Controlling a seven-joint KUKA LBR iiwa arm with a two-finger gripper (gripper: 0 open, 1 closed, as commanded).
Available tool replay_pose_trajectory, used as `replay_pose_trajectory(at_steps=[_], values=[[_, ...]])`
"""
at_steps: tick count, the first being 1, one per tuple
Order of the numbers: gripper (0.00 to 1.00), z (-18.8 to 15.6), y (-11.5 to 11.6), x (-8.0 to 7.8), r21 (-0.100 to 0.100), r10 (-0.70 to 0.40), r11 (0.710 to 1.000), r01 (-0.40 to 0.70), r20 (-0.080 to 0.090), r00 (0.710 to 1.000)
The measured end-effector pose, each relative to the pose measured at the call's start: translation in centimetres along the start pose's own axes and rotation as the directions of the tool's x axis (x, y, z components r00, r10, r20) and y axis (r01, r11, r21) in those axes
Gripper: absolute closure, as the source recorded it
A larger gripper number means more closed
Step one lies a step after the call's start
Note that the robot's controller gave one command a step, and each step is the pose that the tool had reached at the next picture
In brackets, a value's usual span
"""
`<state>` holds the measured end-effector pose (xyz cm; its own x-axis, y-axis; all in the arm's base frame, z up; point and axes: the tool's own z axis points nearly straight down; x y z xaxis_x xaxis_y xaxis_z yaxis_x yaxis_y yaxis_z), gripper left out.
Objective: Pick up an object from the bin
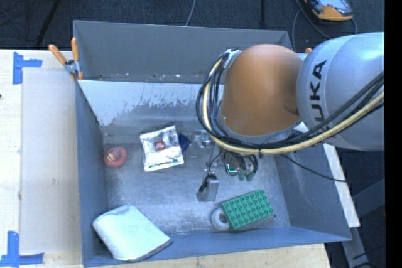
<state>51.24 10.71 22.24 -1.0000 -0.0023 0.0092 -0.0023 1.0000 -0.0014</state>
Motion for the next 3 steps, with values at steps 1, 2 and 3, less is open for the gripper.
replay_pose_trajectory(at_steps=[1, 2, 3], values=[[0.0, 15.5, 2.6, -5.5, 0.001, -0.4, 0.916, 0.4, 0.005, 0.916], [0.0, 15.1, 8.0, -9.0, 0.001, -0.438, 0.899, 0.438, 0.014, 0.899], [0.0, 15.1, 5.2, -10.4, 0.004, -0.484, 0.875, 0.484, 0.011, 0.875]])
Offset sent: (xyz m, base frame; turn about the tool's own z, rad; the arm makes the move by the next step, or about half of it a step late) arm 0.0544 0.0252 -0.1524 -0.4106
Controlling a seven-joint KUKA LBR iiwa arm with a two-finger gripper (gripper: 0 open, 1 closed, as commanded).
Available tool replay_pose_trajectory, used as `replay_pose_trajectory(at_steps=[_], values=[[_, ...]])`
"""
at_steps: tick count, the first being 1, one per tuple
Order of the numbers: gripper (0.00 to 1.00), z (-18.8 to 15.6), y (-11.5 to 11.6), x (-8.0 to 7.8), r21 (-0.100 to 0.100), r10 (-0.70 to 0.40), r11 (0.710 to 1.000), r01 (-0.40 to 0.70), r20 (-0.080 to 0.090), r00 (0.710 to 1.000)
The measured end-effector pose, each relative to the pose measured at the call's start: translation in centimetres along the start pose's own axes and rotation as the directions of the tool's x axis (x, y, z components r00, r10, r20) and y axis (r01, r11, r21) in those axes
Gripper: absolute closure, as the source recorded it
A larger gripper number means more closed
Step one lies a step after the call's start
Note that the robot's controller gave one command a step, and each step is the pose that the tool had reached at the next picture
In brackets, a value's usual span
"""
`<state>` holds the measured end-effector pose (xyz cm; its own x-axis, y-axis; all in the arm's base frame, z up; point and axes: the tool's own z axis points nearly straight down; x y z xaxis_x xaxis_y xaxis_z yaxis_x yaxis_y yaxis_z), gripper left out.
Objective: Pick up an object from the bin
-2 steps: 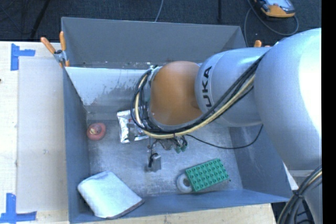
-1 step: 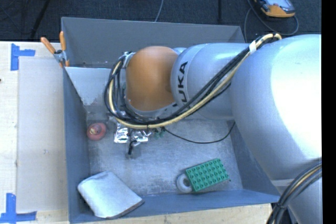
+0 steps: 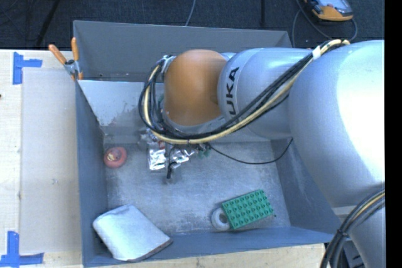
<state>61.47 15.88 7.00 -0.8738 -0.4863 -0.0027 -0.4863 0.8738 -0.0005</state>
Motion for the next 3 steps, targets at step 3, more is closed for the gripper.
replay_pose_trajectory(at_steps=[3], values=[[0.0, 0.0, 2.9, -0.9, -0.002, 0.0, 1.0, 0.0, 0.001, 1.0]])
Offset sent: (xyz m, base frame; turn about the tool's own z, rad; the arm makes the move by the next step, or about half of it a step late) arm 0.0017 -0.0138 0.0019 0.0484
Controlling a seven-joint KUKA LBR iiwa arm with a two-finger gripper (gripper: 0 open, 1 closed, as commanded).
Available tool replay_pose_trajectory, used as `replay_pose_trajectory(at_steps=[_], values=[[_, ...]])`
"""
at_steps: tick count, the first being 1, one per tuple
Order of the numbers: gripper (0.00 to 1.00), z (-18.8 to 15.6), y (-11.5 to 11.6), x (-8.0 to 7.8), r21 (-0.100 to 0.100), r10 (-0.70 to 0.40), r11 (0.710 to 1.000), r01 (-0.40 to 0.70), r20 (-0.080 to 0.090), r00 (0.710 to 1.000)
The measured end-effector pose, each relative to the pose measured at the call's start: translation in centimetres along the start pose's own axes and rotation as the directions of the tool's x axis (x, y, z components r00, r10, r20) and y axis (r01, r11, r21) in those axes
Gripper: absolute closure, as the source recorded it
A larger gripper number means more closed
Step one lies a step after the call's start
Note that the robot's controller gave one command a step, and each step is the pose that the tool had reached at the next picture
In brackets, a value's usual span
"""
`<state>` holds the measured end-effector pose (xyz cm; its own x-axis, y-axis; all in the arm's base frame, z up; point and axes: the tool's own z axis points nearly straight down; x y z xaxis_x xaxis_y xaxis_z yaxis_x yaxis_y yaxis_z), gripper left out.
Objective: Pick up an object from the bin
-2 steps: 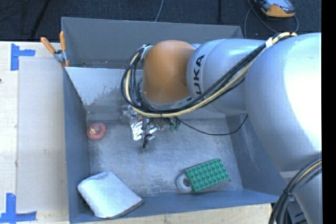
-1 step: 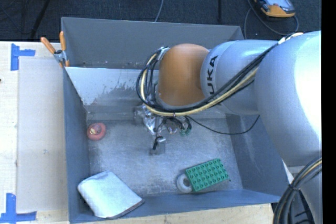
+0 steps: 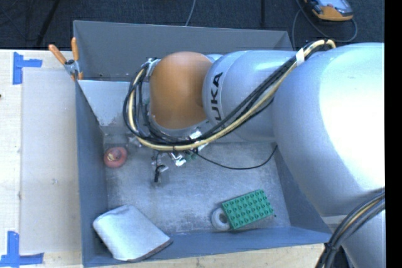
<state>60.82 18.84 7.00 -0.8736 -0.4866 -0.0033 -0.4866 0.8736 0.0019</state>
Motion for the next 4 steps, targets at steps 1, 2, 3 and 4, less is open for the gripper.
replay_pose_trajectory(at_steps=[1, 2, 3, 4], values=[[0.0, 0.0, 3.2, -3.4, 0.001, -0.041, 0.999, 0.041, 0.002, 0.999], [0.0, 0.0, 5.2, -2.8, 0.0, -0.043, 0.999, 0.043, -0.003, 0.999], [1.0, 0.0, 5.0, -2.8, 0.001, -0.038, 0.999, 0.038, -0.002, 0.999], [1.0, -13.6, 4.0, -2.1, 0.004, -0.037, 0.999, 0.037, 0.008, 0.999]])
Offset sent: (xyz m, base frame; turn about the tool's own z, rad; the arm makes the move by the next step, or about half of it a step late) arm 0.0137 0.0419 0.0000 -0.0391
